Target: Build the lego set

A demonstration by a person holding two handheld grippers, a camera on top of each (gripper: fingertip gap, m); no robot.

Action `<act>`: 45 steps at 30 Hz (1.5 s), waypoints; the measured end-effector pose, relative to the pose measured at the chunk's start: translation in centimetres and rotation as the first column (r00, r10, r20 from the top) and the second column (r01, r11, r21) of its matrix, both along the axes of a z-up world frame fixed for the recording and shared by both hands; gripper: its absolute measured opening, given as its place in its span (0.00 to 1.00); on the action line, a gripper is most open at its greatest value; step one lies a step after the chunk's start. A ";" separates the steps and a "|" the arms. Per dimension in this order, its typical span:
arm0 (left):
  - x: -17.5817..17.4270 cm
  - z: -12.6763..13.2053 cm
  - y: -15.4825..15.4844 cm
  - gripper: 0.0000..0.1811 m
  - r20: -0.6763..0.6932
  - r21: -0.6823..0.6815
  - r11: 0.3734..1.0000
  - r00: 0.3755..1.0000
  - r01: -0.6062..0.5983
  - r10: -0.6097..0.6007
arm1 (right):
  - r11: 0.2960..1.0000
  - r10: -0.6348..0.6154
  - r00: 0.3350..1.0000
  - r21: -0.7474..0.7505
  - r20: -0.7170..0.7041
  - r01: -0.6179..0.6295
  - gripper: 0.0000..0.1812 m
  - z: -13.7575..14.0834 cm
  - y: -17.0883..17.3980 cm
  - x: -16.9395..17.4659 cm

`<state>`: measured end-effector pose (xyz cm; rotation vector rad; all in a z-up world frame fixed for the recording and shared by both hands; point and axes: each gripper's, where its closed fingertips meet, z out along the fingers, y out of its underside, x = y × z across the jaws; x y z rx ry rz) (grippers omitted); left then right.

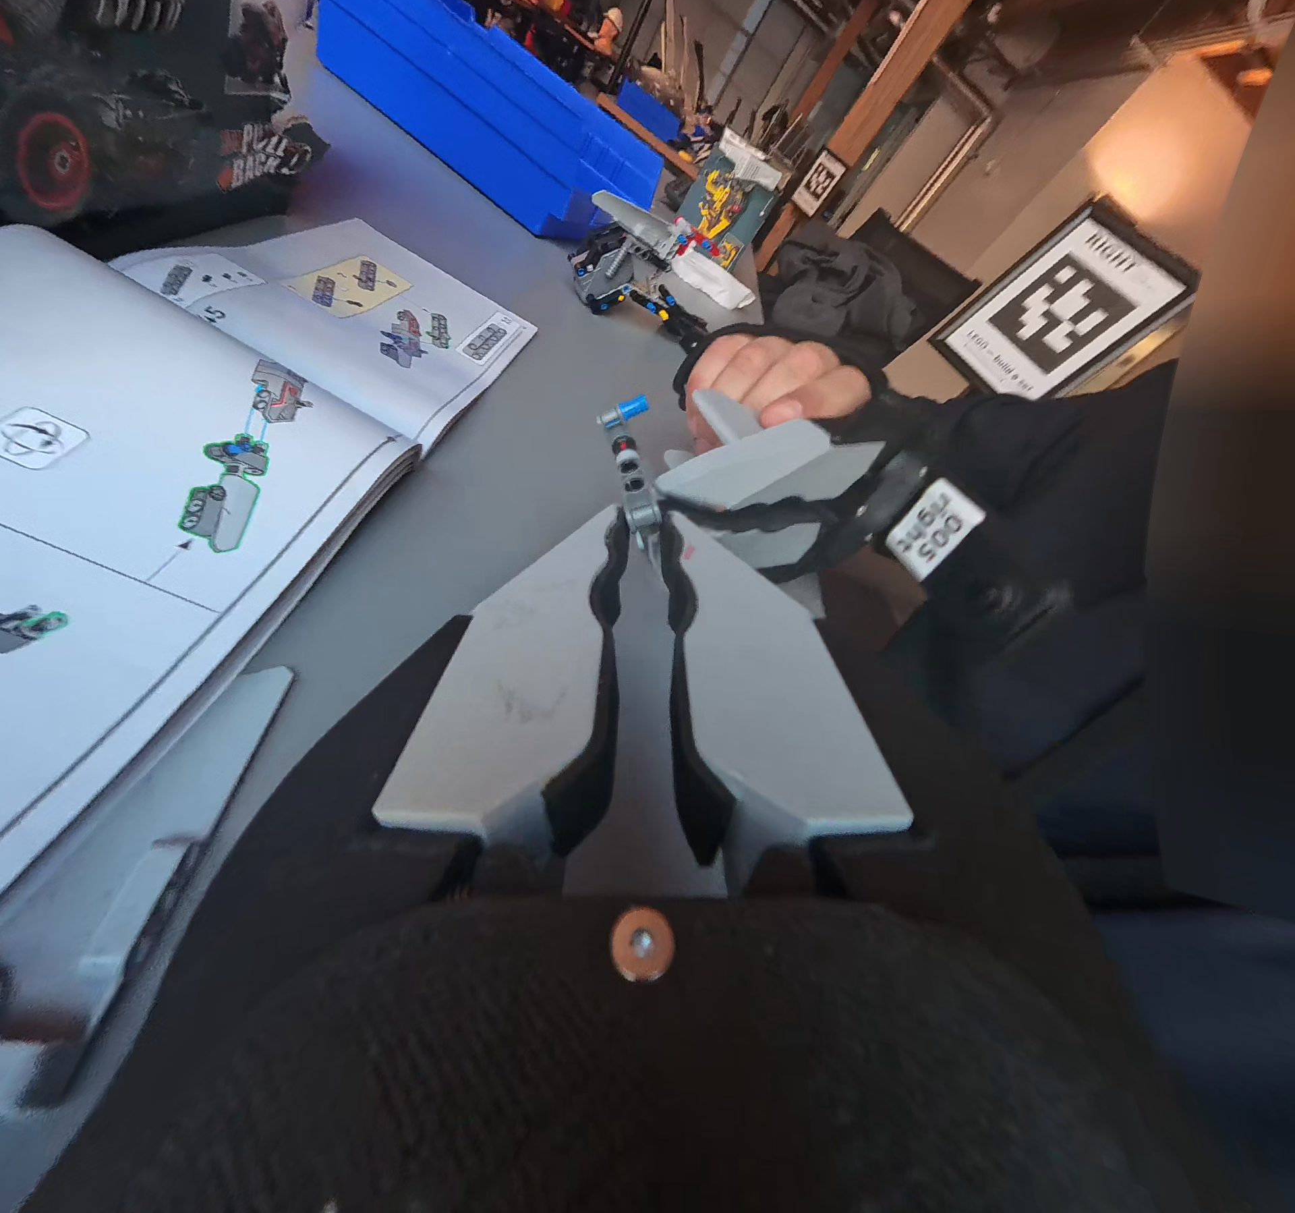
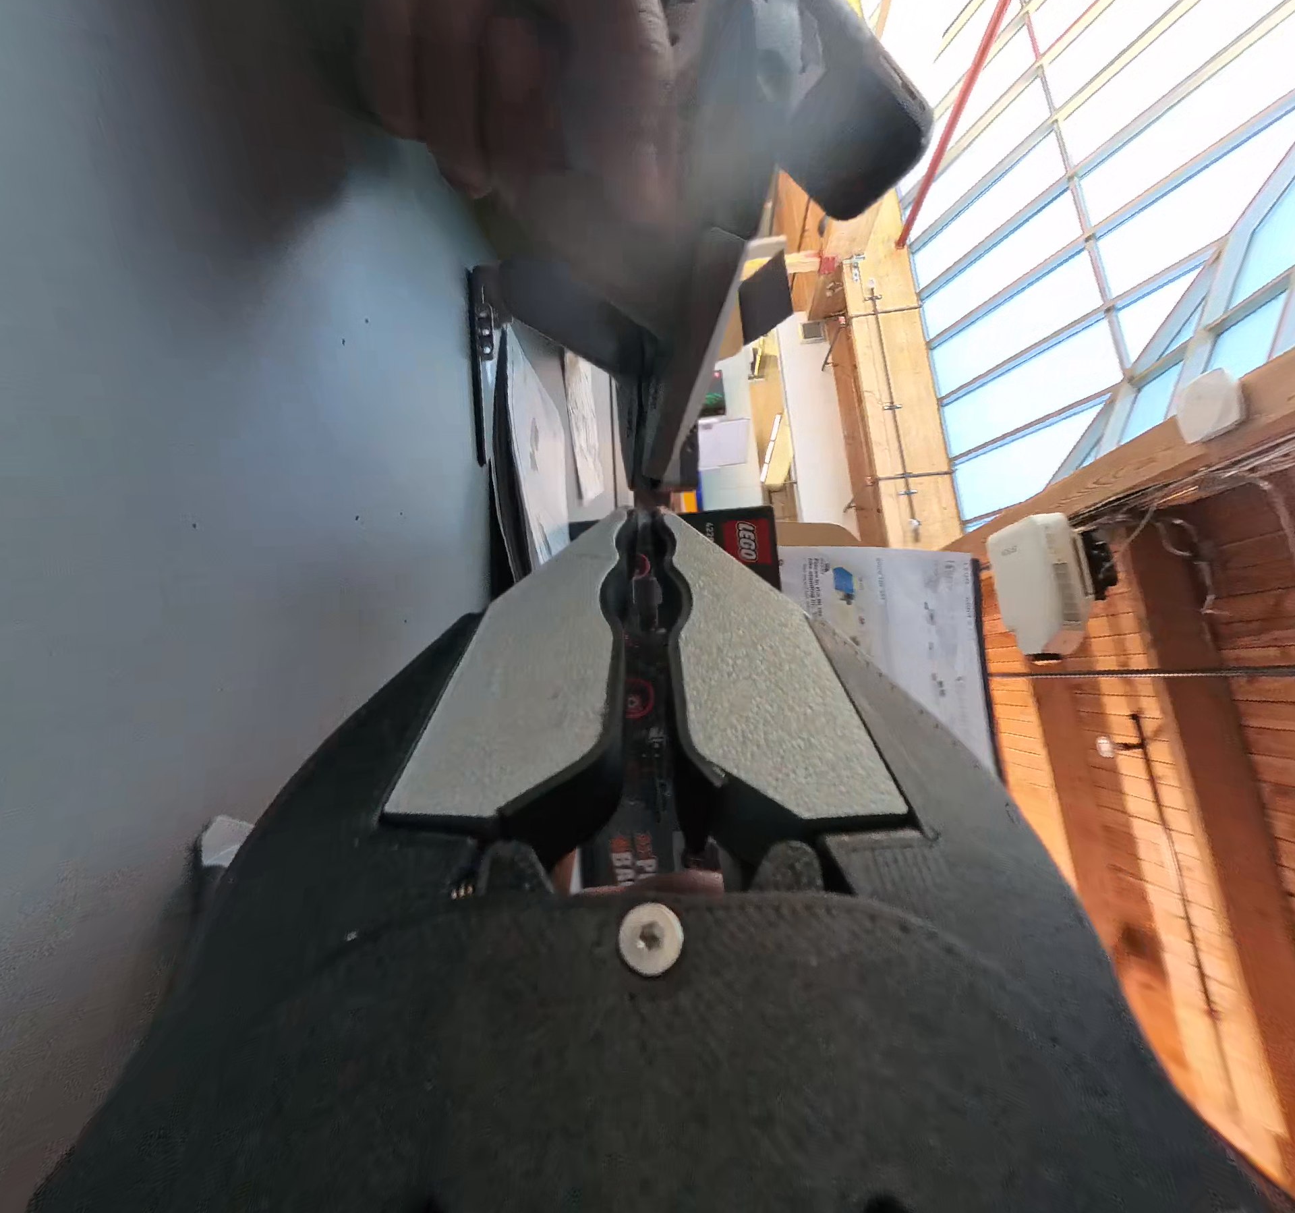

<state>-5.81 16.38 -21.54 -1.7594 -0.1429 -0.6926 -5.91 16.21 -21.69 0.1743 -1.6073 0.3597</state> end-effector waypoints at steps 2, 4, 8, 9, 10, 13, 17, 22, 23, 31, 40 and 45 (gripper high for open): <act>-0.4 -0.1 -0.2 0.03 -0.080 -0.004 1.000 0.997 -0.018 0.017 | 0.997 0.021 0.998 -0.074 0.052 -0.017 0.02 0.2 0.3 0.2; -0.3 -0.4 -0.3 0.03 -0.152 -0.014 1.000 0.988 -0.022 0.020 | 0.988 0.048 0.992 -0.154 0.115 -0.030 0.01 0.2 0.7 0.3; -0.1 -0.6 -0.3 0.03 -0.183 -0.022 1.000 0.983 -0.013 0.009 | 0.949 0.103 0.968 -0.314 0.230 -0.026 0.01 0.4 1.9 0.1; -0.1 -0.5 -0.3 0.03 -0.179 -0.017 1.000 0.984 -0.013 0.010 | 0.937 0.118 0.961 -0.349 0.249 -0.025 0.01 0.6 2.1 0.1; -0.2 -0.5 -0.3 0.03 -0.175 -0.015 1.000 0.984 -0.016 0.013 | 0.924 0.133 0.955 -0.383 0.264 -0.023 0.04 0.7 2.3 0.1; -0.6 -0.4 -0.3 0.03 -0.172 -0.014 1.000 0.985 -0.026 0.024 | 0.887 0.192 0.936 -0.460 0.296 -0.037 0.06 1.1 2.6 0.3; -0.4 -0.5 -0.3 0.03 -0.189 -0.014 1.000 0.982 -0.023 0.020 | 0.853 0.253 0.886 -0.522 0.390 -0.013 0.12 0.1 2.4 0.2; -0.2 -0.8 -0.3 0.03 -0.261 -0.028 0.999 0.965 -0.027 0.019 | 0.816 0.308 0.845 -0.578 0.438 0.002 0.11 -0.3 2.2 0.2; -0.2 -1.0 -0.3 0.03 -0.281 -0.034 0.999 0.960 -0.028 0.018 | 0.812 0.307 0.844 -0.584 0.439 0.008 0.11 -0.3 2.3 0.1; 0.4 -1.5 -0.1 0.03 -0.354 -0.057 0.998 0.935 -0.024 0.002 | 0.837 0.271 0.871 -0.547 0.410 -0.003 0.02 -0.2 2.2 0.0; 0.2 -1.4 -0.1 0.03 -0.323 -0.053 0.998 0.946 -0.035 0.016 | 0.873 0.225 0.897 -0.487 0.380 -0.013 0.02 -0.4 2.2 -0.1; -0.5 -0.9 -0.2 0.02 -0.325 -0.026 0.997 0.944 -0.066 0.054 | 0.846 0.250 0.863 -0.532 0.438 0.025 0.09 -1.0 2.3 -0.4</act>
